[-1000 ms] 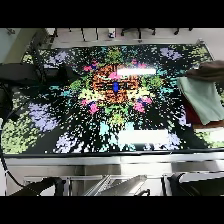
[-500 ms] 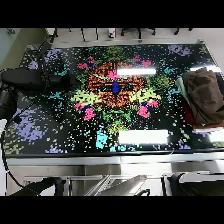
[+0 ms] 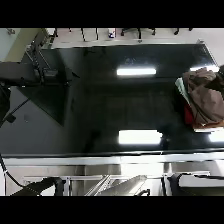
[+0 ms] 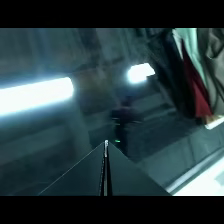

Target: Fold the shirts.

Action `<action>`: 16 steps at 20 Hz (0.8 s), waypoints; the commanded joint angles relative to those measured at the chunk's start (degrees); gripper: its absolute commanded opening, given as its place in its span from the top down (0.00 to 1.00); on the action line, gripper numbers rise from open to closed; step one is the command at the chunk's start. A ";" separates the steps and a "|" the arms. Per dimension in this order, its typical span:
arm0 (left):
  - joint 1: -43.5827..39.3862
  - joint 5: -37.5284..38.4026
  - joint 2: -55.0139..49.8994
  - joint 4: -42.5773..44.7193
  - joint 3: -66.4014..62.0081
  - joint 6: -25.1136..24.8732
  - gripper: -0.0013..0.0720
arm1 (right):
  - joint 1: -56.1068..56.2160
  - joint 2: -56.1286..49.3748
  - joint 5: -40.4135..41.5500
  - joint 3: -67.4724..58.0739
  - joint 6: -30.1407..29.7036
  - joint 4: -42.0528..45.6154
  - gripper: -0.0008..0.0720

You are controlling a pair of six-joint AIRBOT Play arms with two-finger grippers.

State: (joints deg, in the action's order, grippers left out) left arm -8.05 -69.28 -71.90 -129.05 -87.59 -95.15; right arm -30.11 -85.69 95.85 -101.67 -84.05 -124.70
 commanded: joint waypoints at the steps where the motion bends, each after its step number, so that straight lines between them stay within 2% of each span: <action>1: -1.29 -3.02 2.69 0.22 1.18 1.79 0.96 | 11.72 4.63 -3.02 4.15 -7.26 -1.97 0.96; 3: -4.07 -2.08 6.91 0.52 8.37 1.79 0.96 | 18.88 10.25 -8.96 13.66 -9.27 -1.99 0.96; 6: -9.44 1.07 14.32 0.57 22.82 1.77 0.96 | 29.11 22.47 -19.23 35.34 -11.89 -2.03 0.96; 8: -11.87 4.02 18.93 0.52 31.78 1.77 0.96 | 34.51 30.36 -25.70 48.81 -12.20 -2.01 0.96; 10: -13.20 6.75 22.43 0.42 38.03 2.08 0.96 | 36.81 35.15 -31.06 56.63 -11.96 -2.08 0.96; 16: -13.55 7.45 28.33 0.52 43.43 2.64 0.96 | 37.07 36.61 -27.78 58.84 -11.98 -2.45 0.96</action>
State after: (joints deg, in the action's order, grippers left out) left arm -21.21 -62.78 -46.44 -128.57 -47.20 -92.58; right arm 6.17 -50.39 68.18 -45.01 -95.72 -126.96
